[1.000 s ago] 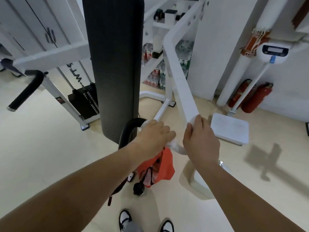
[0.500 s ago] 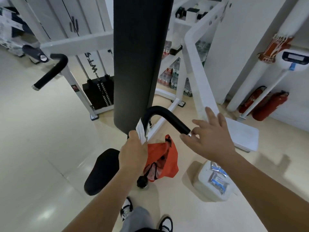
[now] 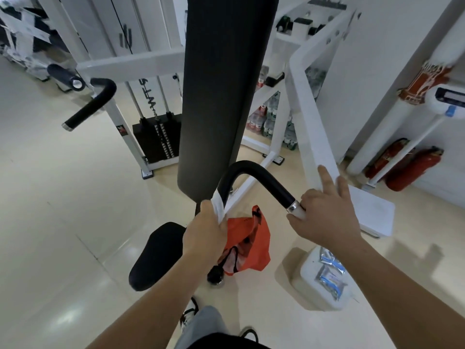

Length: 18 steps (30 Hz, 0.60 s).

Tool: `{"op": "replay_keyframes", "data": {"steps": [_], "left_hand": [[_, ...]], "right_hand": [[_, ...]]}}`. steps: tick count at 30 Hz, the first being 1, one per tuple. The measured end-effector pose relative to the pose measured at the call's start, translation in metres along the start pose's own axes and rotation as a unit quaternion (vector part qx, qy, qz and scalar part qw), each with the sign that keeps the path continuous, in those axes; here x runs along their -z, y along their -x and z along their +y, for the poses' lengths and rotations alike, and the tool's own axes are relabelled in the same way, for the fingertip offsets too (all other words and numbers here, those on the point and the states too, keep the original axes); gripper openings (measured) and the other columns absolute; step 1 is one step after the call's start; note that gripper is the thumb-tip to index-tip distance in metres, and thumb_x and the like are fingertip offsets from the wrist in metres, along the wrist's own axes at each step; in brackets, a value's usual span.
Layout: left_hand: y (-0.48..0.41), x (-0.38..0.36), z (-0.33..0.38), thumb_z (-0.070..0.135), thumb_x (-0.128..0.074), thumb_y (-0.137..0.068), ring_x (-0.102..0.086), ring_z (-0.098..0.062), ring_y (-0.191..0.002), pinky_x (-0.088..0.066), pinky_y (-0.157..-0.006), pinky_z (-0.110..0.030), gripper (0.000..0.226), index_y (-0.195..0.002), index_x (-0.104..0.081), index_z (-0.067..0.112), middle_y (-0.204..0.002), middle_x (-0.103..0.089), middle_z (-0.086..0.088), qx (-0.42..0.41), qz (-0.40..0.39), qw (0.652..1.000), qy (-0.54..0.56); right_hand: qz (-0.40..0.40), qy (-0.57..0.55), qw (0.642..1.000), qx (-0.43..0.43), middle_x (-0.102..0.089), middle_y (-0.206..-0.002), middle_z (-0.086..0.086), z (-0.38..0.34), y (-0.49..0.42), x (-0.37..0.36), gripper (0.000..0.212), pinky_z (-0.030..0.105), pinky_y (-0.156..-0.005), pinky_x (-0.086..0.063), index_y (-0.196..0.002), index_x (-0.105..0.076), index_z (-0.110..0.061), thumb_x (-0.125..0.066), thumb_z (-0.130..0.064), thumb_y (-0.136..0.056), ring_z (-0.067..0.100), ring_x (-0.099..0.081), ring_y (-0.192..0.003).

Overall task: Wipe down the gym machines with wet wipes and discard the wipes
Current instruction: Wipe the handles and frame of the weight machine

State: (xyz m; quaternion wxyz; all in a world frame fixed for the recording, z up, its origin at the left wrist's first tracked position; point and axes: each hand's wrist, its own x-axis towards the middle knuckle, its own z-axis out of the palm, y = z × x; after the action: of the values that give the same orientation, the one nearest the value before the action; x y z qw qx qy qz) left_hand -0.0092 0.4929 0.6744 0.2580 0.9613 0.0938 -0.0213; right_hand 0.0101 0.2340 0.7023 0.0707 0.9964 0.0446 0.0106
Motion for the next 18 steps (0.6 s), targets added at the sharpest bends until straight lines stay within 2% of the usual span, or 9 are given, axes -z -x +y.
{"op": "replay_keyframes", "data": {"steps": [2,5,9,11,13,15,16,18], "left_hand": [[0.024,-0.005,-0.027,0.047,-0.053,-0.101,-0.053,-0.006,-0.057,-0.04,-0.049,-0.02,0.033,-0.106,-0.039,0.017,-0.069,-0.051,0.007,0.014,-0.022,1.0,0.008],[0.03,-0.002,-0.035,0.046,-0.054,-0.1,-0.057,-0.009,-0.06,-0.037,-0.048,-0.02,0.033,-0.107,-0.041,0.017,-0.072,-0.056,0.004,0.01,-0.057,0.997,0.047],[-0.02,0.01,0.006,0.042,-0.055,-0.101,-0.053,-0.007,-0.063,-0.034,-0.05,-0.021,0.03,-0.104,-0.034,0.02,-0.076,-0.054,0.005,-0.021,-0.047,0.996,0.072],[-0.052,0.011,0.033,0.034,-0.057,-0.102,-0.054,-0.011,-0.064,-0.035,-0.052,-0.024,0.028,-0.104,-0.034,0.018,-0.078,-0.052,0.004,-0.047,-0.022,0.997,0.057],[-0.078,0.014,0.059,0.021,-0.06,-0.099,-0.059,-0.022,-0.072,-0.04,-0.059,-0.03,0.023,-0.108,-0.039,0.015,-0.084,-0.053,0.001,-0.105,0.015,0.994,-0.028],[-0.093,0.019,0.085,0.008,-0.061,-0.093,-0.062,-0.027,-0.081,-0.041,-0.063,-0.036,0.026,-0.111,-0.045,0.015,-0.095,-0.054,-0.003,-0.189,0.019,0.967,-0.169],[-0.096,0.02,0.099,0.007,-0.062,-0.09,-0.062,-0.027,-0.087,-0.041,-0.064,-0.037,0.029,-0.113,-0.047,0.016,-0.1,-0.056,-0.004,-0.239,0.006,0.941,-0.242],[-0.09,0.017,0.123,0.013,-0.063,-0.089,-0.061,-0.026,-0.095,-0.039,-0.072,-0.038,0.031,-0.116,-0.05,0.018,-0.106,-0.059,-0.003,-0.349,-0.027,0.864,-0.361]], "right_hand": [[0.027,-0.01,1.0,-0.001,-0.068,-0.083,-0.008,-0.001,0.0,-0.002,0.055,0.063,-0.122,-0.014,-0.072,-0.071,-0.018,-0.033,-0.056,-0.086,0.032,-0.018,-0.156],[0.075,-0.033,0.997,0.004,-0.067,-0.073,-0.006,-0.001,-0.002,-0.007,0.058,0.065,-0.12,-0.02,-0.065,-0.071,-0.016,-0.034,-0.055,-0.087,0.035,-0.029,-0.153],[0.07,-0.041,0.997,-0.003,-0.065,-0.069,-0.006,-0.001,-0.002,-0.005,0.064,0.065,-0.119,-0.02,-0.063,-0.072,-0.015,-0.03,-0.056,-0.086,0.035,-0.031,-0.152],[0.075,-0.055,0.996,0.0,-0.068,-0.072,-0.004,-0.001,-0.001,-0.003,0.063,0.067,-0.118,-0.022,-0.064,-0.074,-0.014,-0.033,-0.056,-0.087,0.037,-0.035,-0.149],[0.097,-0.08,0.992,0.011,-0.076,-0.097,-0.003,-0.001,-0.001,-0.002,0.054,0.068,-0.117,-0.024,-0.08,-0.081,-0.018,-0.044,-0.058,-0.084,0.038,-0.038,-0.148],[0.123,-0.145,0.982,0.01,-0.068,-0.133,-0.002,0.001,0.002,0.001,0.053,0.065,-0.12,-0.022,-0.114,-0.077,-0.023,-0.054,-0.057,-0.081,0.031,-0.036,-0.15],[0.134,-0.191,0.972,0.004,-0.06,-0.144,-0.002,0.003,0.004,0.001,0.06,0.062,-0.123,-0.02,-0.13,-0.068,-0.022,-0.054,-0.054,-0.082,0.027,-0.036,-0.151],[0.153,-0.278,0.948,-0.013,-0.05,-0.153,0.001,0.005,0.006,0.007,0.066,0.054,-0.126,-0.017,-0.144,-0.055,-0.016,-0.05,-0.046,-0.085,0.021,-0.038,-0.148]]}}
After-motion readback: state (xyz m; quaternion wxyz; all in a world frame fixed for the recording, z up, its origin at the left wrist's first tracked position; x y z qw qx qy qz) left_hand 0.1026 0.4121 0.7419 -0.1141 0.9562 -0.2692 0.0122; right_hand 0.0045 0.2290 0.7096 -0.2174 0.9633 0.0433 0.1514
